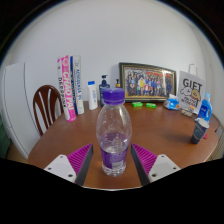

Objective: Pour water

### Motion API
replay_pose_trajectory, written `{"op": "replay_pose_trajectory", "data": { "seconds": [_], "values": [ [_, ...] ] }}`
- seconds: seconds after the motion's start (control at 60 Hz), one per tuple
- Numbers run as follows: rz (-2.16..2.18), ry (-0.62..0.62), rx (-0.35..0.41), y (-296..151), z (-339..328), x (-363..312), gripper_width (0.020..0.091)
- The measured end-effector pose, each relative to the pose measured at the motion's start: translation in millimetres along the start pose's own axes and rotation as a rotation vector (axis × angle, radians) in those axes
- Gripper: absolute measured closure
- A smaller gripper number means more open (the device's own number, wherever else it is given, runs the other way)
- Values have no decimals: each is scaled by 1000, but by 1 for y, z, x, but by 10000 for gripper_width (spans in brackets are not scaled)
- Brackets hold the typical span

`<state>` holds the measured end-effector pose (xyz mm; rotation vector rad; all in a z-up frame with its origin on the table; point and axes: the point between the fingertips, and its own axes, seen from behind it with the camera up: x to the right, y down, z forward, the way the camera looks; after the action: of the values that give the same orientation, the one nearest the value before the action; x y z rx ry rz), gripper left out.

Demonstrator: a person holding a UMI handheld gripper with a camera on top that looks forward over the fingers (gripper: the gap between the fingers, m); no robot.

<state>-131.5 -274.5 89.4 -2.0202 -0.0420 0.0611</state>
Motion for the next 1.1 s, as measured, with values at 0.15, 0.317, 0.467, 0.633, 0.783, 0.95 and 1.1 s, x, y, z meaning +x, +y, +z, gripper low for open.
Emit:
{"op": "replay_pose_trajectory", "data": {
  "seconds": [0.15,0.317,0.467,0.633,0.783,0.95,1.1],
  "values": [
    [-63,61,60,1,24,9,590],
    [-53,25,92,1,27,4,727],
    [-15,-2,97,-25,14,8,748],
    [217,-96,171,-102,-20,35,750],
    [561,-232,234,-173,-41,84,751],
    [994,-406,251,-210,-42,159,749],
    [1354,-496,202,-201,-22,224,750]
  ]
}}
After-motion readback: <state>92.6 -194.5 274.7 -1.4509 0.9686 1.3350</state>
